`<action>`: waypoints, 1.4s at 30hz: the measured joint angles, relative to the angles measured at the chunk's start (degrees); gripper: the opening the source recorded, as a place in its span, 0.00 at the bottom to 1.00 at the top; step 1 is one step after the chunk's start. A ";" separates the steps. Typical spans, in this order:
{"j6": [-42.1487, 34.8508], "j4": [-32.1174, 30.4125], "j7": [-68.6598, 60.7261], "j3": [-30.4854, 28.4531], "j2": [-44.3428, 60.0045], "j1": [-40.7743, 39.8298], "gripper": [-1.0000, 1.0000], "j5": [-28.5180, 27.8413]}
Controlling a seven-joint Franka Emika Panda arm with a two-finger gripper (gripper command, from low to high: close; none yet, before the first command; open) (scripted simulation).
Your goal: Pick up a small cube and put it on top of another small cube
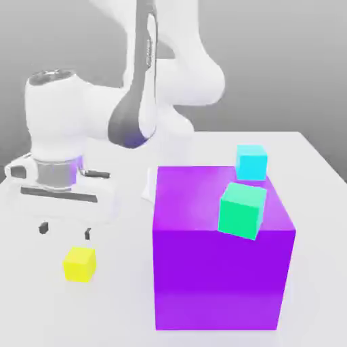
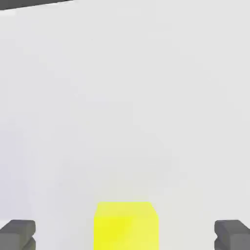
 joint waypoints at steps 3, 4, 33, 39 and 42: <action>4.82 0.77 -4.86 4.95 6.33 -3.68 0.50 6.27; 6.46 1.16 -6.01 6.87 8.40 -5.24 0.50 7.80; -31.66 19.14 13.61 17.09 -13.97 7.95 0.00 -5.99; -46.58 28.49 18.26 24.38 -19.86 13.94 0.00 -3.97; -50.09 29.87 20.20 26.31 -20.72 15.84 0.00 -1.34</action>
